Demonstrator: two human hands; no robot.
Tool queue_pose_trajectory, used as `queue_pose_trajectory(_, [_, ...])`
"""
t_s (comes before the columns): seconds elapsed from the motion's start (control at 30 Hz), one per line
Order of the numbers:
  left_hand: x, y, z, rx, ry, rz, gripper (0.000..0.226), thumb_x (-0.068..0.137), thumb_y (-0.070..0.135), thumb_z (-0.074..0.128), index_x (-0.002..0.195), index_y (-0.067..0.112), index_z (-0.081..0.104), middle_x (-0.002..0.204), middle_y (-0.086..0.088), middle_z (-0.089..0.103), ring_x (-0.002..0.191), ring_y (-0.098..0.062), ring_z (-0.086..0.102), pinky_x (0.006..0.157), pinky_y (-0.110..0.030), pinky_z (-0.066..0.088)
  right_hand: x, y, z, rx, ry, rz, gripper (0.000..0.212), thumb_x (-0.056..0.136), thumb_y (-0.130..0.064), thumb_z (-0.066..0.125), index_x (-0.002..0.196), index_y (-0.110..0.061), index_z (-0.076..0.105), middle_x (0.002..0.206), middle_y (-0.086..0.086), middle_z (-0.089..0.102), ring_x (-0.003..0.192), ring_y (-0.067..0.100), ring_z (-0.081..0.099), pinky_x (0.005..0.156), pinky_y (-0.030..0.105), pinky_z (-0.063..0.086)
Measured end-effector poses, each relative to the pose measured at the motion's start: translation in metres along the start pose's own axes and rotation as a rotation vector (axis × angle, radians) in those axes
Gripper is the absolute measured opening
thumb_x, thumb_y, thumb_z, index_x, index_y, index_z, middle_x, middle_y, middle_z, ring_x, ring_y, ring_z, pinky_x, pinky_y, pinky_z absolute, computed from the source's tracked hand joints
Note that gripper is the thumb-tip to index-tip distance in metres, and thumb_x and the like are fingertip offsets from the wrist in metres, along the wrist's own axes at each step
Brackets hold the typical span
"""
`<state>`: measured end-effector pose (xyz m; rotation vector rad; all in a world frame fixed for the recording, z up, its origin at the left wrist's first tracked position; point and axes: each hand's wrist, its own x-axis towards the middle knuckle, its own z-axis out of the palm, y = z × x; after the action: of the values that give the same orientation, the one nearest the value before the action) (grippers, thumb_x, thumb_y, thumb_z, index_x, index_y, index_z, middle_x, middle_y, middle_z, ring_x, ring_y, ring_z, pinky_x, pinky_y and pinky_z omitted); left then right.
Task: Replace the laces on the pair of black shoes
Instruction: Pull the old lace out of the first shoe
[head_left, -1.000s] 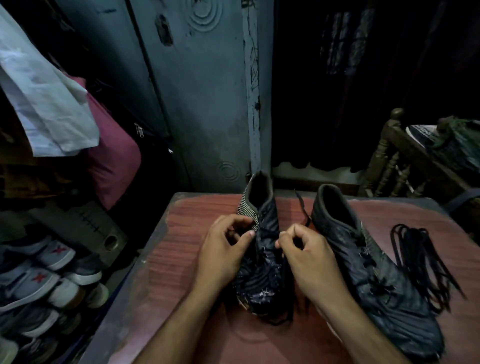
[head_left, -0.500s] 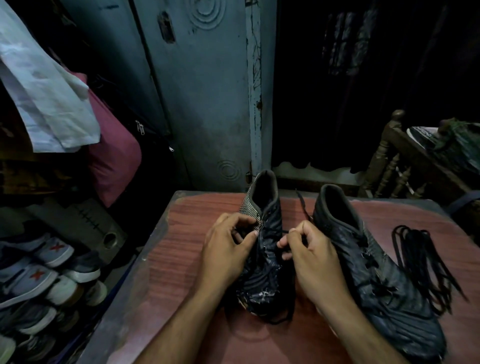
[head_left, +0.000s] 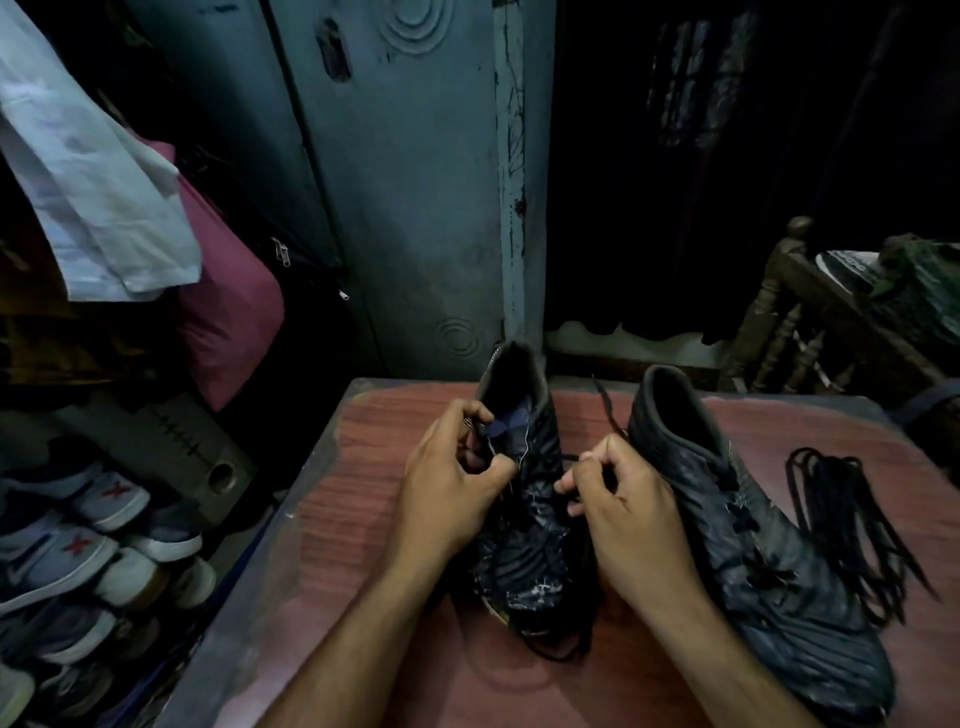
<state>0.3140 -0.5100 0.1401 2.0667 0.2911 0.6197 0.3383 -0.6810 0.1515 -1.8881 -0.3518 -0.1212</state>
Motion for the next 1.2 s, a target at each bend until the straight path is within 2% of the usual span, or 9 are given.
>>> queue_pose_trajectory(0.13, [-0.003,0.001,0.003,-0.044,0.025,0.011,0.037,0.07,0.026,0.064,0.104,0.041,0.059,0.077,0.0,0.065,0.067,-0.018,0.06,0.068,-0.042,0.054,0.003,0.003,0.0,0.15,0.036,0.048,0.024,0.1,-0.017,0.048,0.077,-0.012,0.052,0.077,-0.002,0.069,0.08,0.014,0.072,0.066,0.04,0.06])
queue_pose_trajectory(0.3, [-0.005,0.0,0.004,-0.066,0.018,-0.002,0.046,0.081,0.012,0.072,0.114,0.042,0.063,0.079,0.005,0.063,0.066,-0.012,0.06,0.069,-0.04,0.056,-0.002,-0.01,-0.008,0.127,0.156,-0.089,0.029,0.104,-0.026,0.042,0.078,-0.017,0.052,0.075,-0.002,0.063,0.068,0.01,0.062,0.06,0.02,0.047])
queue_pose_trajectory(0.43, [-0.007,0.002,0.005,-0.095,-0.013,0.004,0.048,0.086,0.016,0.076,0.124,0.041,0.061,0.084,0.008,0.065,0.068,-0.005,0.06,0.069,-0.026,0.055,-0.004,-0.027,-0.019,0.217,0.211,-0.176,0.031,0.099,-0.038,0.044,0.073,-0.021,0.045,0.059,-0.004,0.042,0.051,0.007,0.038,0.049,0.024,0.033])
queue_pose_trajectory(0.6, [-0.004,-0.005,0.0,-0.161,-0.098,0.018,0.045,0.088,0.01,0.076,0.12,0.039,0.063,0.092,0.008,0.068,0.078,-0.009,0.064,0.075,-0.025,0.055,-0.012,-0.039,-0.014,0.597,0.098,-0.041,0.036,0.101,-0.037,0.057,0.074,-0.015,0.048,0.055,-0.006,0.036,0.044,0.011,0.029,0.041,0.028,0.023])
queue_pose_trajectory(0.77, [-0.013,0.013,-0.02,-0.222,-0.182,0.099,0.026,0.09,0.028,0.07,0.116,0.034,0.068,0.101,0.008,0.073,0.093,-0.011,0.069,0.087,-0.03,0.054,-0.026,-0.054,-0.01,0.755,-0.026,-0.008,0.024,0.096,-0.03,0.054,0.086,-0.008,0.056,0.054,0.007,0.052,0.039,0.021,0.048,0.038,0.027,0.041])
queue_pose_trajectory(0.87, [-0.038,0.031,-0.037,-0.264,-0.381,0.125,0.04,0.089,0.045,0.066,0.126,0.03,0.066,0.117,0.007,0.073,0.113,-0.012,0.066,0.1,-0.032,0.051,-0.025,-0.064,-0.017,0.916,-0.095,-0.005,0.024,0.092,-0.027,0.054,0.089,-0.003,0.055,0.061,0.011,0.062,0.049,0.023,0.059,0.044,0.03,0.05])
queue_pose_trajectory(0.93, [-0.065,0.034,-0.042,-0.071,-0.451,0.183,0.05,0.082,0.06,0.071,0.128,0.042,0.062,0.124,0.019,0.068,0.119,-0.005,0.061,0.104,-0.03,0.046,-0.02,-0.062,-0.021,0.979,-0.161,0.003,0.023,0.091,-0.026,0.055,0.089,-0.003,0.056,0.07,0.015,0.068,0.056,0.023,0.062,0.048,0.029,0.053])
queue_pose_trajectory(1.03, [-0.099,0.034,-0.037,0.192,-0.343,0.284,0.047,0.079,0.067,0.072,0.119,0.043,0.065,0.115,0.025,0.065,0.112,-0.001,0.059,0.098,-0.034,0.048,-0.018,-0.056,-0.022,0.965,-0.25,-0.031,0.02,0.09,-0.029,0.065,0.087,-0.01,0.066,0.085,0.019,0.073,0.067,0.024,0.067,0.057,0.03,0.056])
queue_pose_trajectory(1.2, [-0.109,0.029,-0.026,0.068,-0.168,0.166,0.032,0.079,0.041,0.081,0.107,0.032,0.07,0.109,0.015,0.069,0.105,-0.01,0.067,0.09,-0.04,0.055,-0.031,-0.055,-0.013,0.839,-0.441,-0.073,0.008,0.09,-0.016,0.071,0.084,-0.018,0.074,0.086,0.013,0.077,0.077,0.022,0.072,0.072,0.029,0.06])
